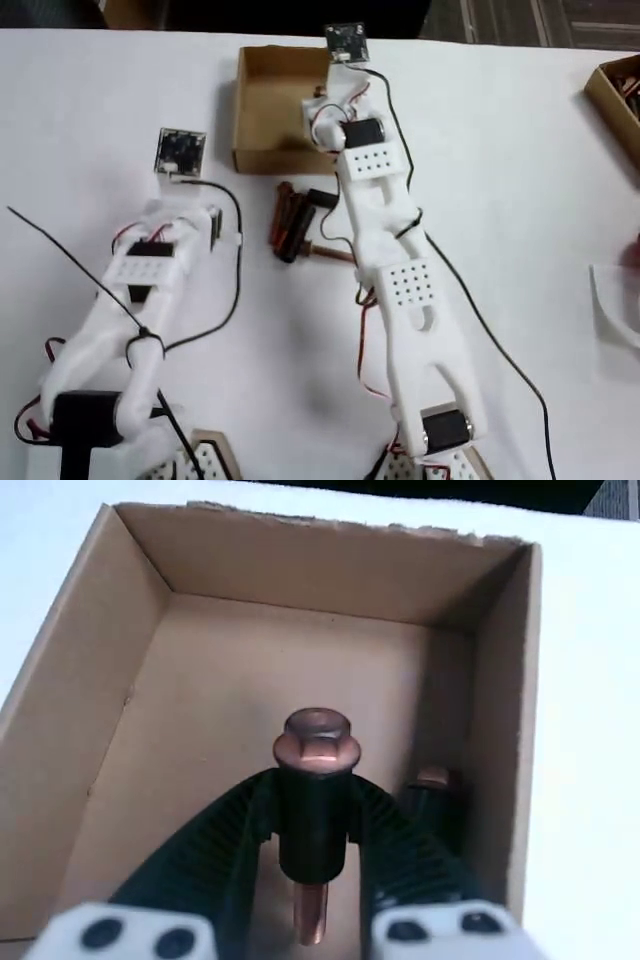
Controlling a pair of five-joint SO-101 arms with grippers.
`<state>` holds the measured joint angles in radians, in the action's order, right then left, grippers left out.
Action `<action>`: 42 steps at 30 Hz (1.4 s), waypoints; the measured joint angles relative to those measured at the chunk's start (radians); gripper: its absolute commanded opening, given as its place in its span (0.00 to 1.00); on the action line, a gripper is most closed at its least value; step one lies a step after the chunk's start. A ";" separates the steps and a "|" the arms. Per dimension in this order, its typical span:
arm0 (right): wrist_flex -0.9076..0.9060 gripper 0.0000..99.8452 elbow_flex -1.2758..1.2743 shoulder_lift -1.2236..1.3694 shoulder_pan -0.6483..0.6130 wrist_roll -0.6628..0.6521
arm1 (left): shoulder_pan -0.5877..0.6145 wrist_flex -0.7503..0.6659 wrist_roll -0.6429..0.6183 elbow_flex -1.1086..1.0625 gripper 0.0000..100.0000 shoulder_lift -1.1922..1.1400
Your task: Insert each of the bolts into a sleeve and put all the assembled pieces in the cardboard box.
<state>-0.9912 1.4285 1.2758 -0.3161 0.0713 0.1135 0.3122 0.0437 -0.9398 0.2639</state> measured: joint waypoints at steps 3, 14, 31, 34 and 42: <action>0.000 0.02 -0.002 0.000 0.000 0.000 | 0.000 0.000 0.000 0.000 0.13 0.000; 0.000 0.02 -0.011 0.000 -0.002 0.000 | -0.002 0.000 0.000 0.000 0.13 0.000; 0.002 0.02 -0.063 0.006 -0.002 0.000 | 0.000 0.000 0.000 0.000 0.13 0.000; 0.002 0.02 -0.063 0.006 -0.002 0.000 | 0.000 0.000 0.000 0.000 0.13 0.000; 0.005 0.10 -0.063 0.006 -0.002 0.000 | 0.000 0.000 0.000 0.000 0.13 0.000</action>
<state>-0.9866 1.3656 1.2820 -0.3176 0.0713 0.1135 0.3122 0.0437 -0.9398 0.2639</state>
